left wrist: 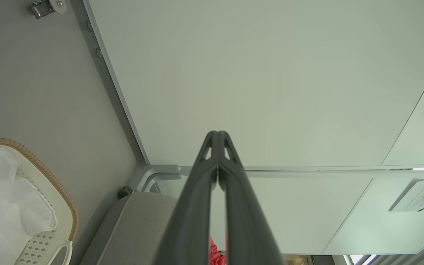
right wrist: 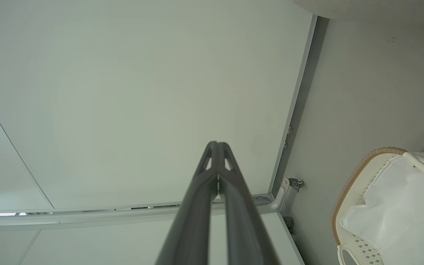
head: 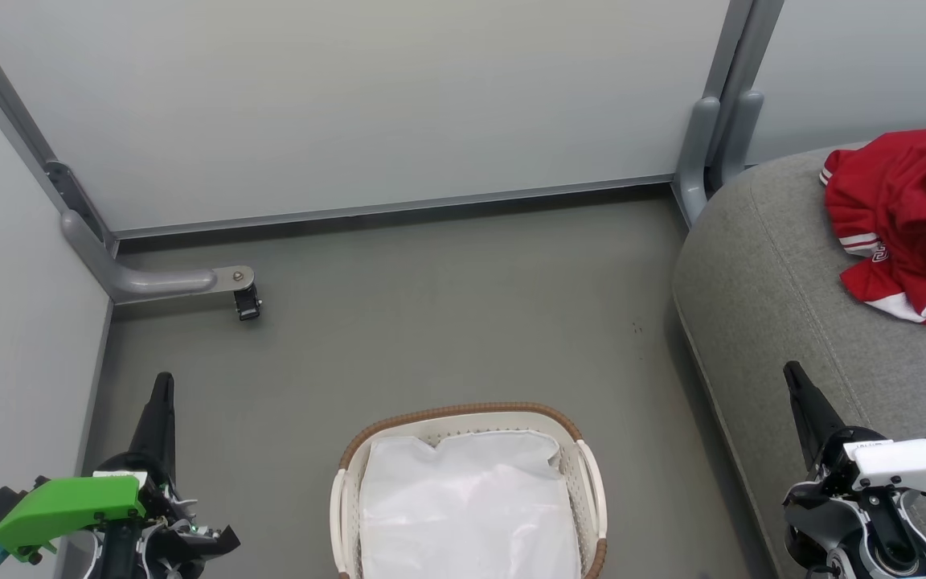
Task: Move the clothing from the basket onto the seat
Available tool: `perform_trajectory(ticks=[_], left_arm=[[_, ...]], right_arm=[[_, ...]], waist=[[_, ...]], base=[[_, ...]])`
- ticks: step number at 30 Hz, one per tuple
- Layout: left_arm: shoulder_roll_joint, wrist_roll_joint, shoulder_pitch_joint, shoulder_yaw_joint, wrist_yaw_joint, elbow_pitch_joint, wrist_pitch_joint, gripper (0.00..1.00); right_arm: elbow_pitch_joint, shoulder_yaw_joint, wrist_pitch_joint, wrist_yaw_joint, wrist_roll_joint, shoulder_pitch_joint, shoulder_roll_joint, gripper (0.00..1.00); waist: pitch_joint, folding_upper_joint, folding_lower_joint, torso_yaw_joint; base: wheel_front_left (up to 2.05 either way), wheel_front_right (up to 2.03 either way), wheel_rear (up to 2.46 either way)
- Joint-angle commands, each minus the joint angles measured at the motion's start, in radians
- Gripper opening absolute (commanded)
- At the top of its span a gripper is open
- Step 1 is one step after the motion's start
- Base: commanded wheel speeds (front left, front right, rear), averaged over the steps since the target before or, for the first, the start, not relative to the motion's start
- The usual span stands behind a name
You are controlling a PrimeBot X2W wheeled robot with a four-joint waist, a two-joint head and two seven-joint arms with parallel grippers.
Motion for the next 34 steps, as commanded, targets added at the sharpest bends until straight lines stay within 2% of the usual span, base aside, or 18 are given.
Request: perform_trajectory(ticks=[1,34], left_arm=[[0.000,-0.003,-0.010,0.002,-0.006,0.000,0.003,0.00],[0.000,-0.003,-0.010,0.002,-0.005,0.000,0.003,0.00]], right_arm=[[-0.003,-0.002,0.004,0.000,-0.002,-0.008,-0.003,0.00],[-0.003,-0.005,0.007,0.000,-0.006,-0.009,-0.001,0.00]], waist=[[0.000,-0.0001,0.0000,0.000],[0.000,-0.0001,0.0000,0.000]], base=[[0.00,0.00,0.00],[0.00,0.00,0.00]])
